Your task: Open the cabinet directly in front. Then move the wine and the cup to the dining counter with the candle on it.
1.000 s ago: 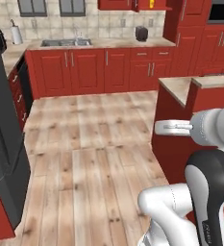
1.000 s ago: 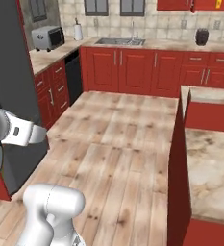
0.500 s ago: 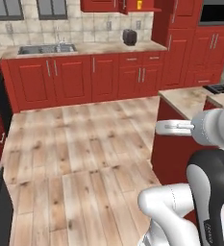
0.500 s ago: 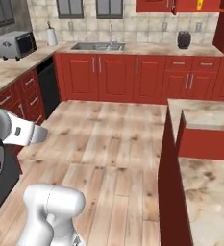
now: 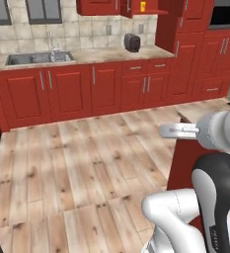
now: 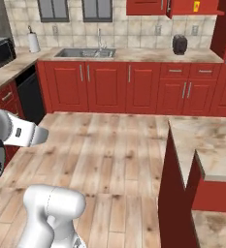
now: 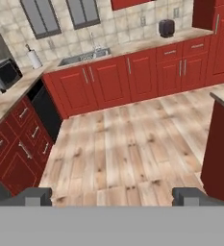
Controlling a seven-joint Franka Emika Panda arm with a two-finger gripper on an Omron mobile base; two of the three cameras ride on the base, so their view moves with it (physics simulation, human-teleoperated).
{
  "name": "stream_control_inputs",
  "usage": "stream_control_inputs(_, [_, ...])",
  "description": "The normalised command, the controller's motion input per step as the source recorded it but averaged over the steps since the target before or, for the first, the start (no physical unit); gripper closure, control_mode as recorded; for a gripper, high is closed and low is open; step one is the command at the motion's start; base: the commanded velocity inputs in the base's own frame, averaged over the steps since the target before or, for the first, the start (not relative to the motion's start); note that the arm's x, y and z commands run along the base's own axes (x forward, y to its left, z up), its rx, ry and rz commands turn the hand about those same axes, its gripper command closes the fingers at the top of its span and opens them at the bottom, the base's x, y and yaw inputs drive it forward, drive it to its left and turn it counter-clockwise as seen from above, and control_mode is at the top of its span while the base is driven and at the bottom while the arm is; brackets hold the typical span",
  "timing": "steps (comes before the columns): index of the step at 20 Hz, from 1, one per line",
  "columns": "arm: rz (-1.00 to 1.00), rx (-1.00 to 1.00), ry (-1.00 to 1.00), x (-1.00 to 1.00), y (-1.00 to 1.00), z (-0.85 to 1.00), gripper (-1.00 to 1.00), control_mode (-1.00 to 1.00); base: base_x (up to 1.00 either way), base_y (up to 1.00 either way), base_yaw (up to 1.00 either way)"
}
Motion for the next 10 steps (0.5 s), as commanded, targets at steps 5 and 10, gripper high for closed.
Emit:
stream_control_inputs(5, [0.0,0.0,0.0,0.0,0.0,0.0,-1.0,1.0,1.0,0.43,-0.07])
stream_control_inputs(10, [0.0,0.0,0.0,0.0,0.0,0.0,-1.0,1.0,1.0,0.37,-0.05])
